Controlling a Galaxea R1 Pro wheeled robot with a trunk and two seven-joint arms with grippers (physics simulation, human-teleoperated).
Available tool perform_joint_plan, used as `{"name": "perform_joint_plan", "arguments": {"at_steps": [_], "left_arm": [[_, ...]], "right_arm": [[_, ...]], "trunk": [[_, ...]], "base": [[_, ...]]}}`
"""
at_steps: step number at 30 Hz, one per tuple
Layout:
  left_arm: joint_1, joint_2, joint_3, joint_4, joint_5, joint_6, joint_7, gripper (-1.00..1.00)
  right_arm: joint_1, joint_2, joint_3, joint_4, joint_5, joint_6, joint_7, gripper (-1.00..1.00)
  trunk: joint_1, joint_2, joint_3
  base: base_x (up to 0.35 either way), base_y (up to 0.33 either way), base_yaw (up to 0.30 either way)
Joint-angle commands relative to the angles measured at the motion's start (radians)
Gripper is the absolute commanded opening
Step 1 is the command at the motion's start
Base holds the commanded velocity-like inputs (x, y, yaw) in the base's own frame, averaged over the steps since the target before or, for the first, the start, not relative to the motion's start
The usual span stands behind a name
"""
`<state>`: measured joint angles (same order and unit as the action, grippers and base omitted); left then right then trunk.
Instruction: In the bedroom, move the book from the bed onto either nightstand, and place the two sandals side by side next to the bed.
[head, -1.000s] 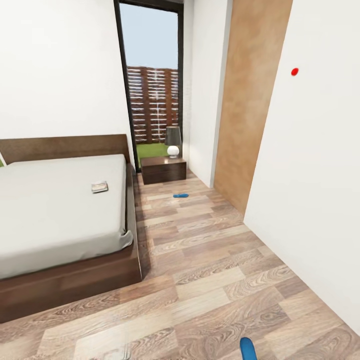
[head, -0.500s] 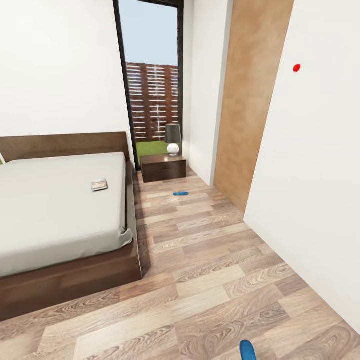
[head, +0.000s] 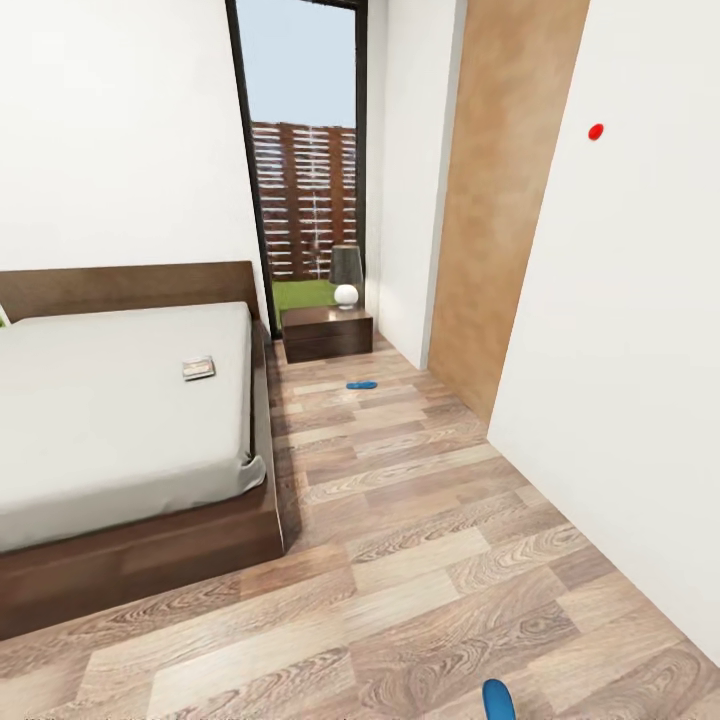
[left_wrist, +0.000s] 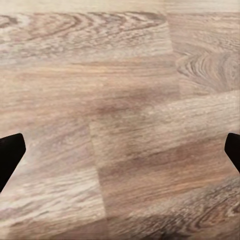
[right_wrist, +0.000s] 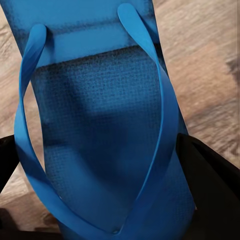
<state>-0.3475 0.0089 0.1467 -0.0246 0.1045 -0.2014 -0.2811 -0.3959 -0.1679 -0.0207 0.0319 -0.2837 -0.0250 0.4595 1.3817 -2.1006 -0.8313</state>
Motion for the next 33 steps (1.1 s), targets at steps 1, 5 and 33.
{"name": "perform_joint_plan", "arguments": {"at_steps": [1,5,33], "left_arm": [[-0.001,0.001,0.002,0.002,0.011,0.0,-0.007,1.0],[-0.001,0.003,0.001,0.002,0.01,0.0,-0.006,1.0],[-0.001,0.003,-0.003,0.0,0.006,-0.002,-0.007,1.0]], "right_arm": [[-0.001,-0.001,-0.003,0.003,-0.005,-0.003,0.005,-1.0],[-0.001,-0.002,-0.004,0.003,-0.005,-0.003,0.005,-1.0],[-0.001,-0.002,-0.005,0.003,-0.005,-0.003,0.002,-1.0]], "trunk": [[0.0,0.0,-0.002],[0.0,0.0,-0.009],[0.0,0.0,-0.052]], "base": [[0.0,0.0,0.0],[0.0,0.0,0.0],[0.0,0.0,-0.02]]}}
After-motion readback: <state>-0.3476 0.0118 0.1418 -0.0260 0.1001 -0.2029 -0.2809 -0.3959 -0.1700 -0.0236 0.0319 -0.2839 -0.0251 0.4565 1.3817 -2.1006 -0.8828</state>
